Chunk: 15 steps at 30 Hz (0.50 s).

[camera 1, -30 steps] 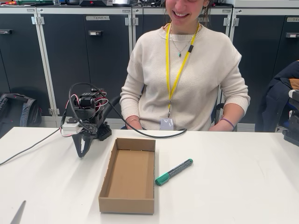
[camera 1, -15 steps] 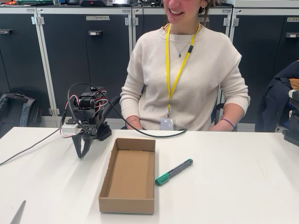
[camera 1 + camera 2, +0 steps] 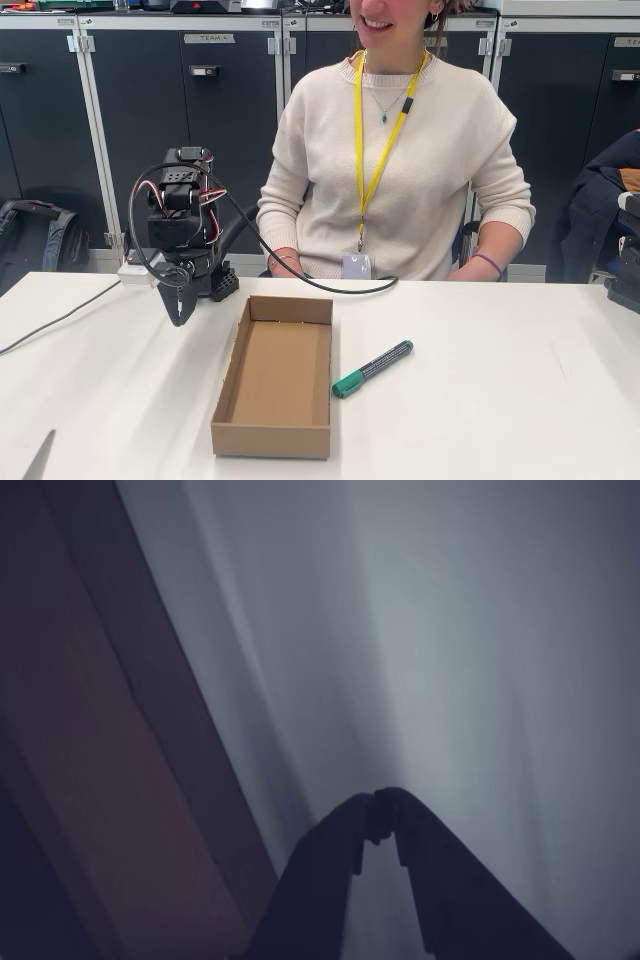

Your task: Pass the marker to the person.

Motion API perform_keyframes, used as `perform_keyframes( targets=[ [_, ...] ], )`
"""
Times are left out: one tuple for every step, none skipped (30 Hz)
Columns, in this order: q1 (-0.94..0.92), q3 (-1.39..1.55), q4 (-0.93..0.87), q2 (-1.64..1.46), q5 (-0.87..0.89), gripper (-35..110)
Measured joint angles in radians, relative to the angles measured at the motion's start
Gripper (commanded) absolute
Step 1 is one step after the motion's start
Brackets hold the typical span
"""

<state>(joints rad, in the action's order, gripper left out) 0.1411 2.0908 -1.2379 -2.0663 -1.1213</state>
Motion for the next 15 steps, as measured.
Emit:
perform_keyframes(
  targets=[
    [0.020,-0.106,-0.032,0.078,0.029,-5],
    [0.040,-0.207,-0.064,0.155,0.054,-5],
    [0.057,-0.308,-0.100,0.227,0.084,-5],
    [0.074,-0.402,-0.133,0.296,0.120,-5],
    [0.091,-0.495,-0.166,0.360,0.158,-5],
    [0.106,-0.584,-0.195,0.420,0.189,-5],
    [0.124,-0.666,-0.219,0.477,0.221,-5],
    [0.144,-0.742,-0.250,0.529,0.255,-5],
    [0.167,-0.811,-0.273,0.577,0.296,-5],
    [0.189,-0.873,-0.287,0.620,0.328,-5],
    [0.213,-0.916,-0.295,0.653,0.353,-5],
    [0.238,-0.939,-0.296,0.673,0.379,-5],
    [0.262,-0.953,-0.296,0.689,0.410,-5],
    [0.284,-0.965,-0.296,0.704,0.436,-5],
    [0.307,-0.971,-0.296,0.716,0.454,-5]
  ],
)
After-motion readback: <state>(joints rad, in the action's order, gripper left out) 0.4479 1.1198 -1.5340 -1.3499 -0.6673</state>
